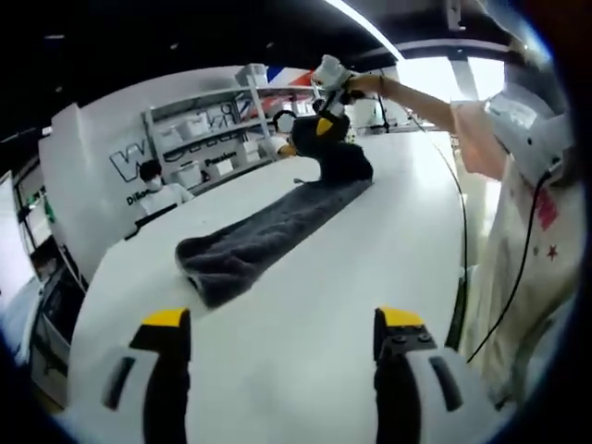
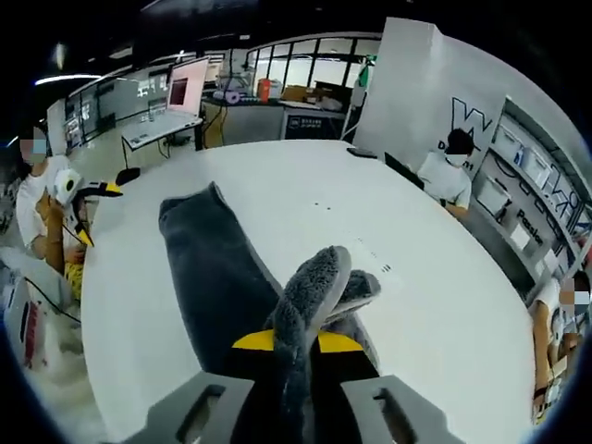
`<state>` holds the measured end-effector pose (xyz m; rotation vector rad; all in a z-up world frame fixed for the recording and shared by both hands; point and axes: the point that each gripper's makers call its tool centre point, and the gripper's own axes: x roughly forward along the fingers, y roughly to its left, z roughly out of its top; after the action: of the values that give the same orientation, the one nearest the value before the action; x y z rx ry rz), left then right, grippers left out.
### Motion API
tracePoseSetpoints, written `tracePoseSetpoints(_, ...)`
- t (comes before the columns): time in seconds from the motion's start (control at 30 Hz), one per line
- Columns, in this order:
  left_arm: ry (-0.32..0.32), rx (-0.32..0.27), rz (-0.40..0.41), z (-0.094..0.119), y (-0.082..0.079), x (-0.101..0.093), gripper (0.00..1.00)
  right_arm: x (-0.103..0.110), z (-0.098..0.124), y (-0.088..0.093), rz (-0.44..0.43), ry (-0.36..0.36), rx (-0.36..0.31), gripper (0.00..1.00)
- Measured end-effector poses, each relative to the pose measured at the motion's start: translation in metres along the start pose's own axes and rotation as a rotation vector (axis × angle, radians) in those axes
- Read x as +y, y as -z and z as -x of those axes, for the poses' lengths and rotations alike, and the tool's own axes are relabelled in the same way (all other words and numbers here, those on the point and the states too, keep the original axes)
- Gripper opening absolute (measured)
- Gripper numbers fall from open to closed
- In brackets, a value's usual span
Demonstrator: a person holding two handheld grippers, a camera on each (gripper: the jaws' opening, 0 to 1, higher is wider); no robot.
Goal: Fold the towel on the table until its edges align and the towel forms a compact rectangular stack.
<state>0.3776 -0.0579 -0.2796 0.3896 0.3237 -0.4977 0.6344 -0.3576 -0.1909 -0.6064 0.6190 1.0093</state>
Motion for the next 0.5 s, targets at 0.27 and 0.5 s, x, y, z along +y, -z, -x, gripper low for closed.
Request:
tracePoseSetpoints(0.27, 0.003, -0.011, 0.004, 0.002, 0.000, -0.002, 0.86, 0.030, -0.020, -0.041, 0.091, -0.050, -0.001, 0.12)
tracePoseSetpoints(0.5, -0.018, -0.026, 0.012, 0.012, 0.000, -0.001, 0.87, 0.051, -0.040, -0.076, 0.148, -0.071, -0.002, 0.12)
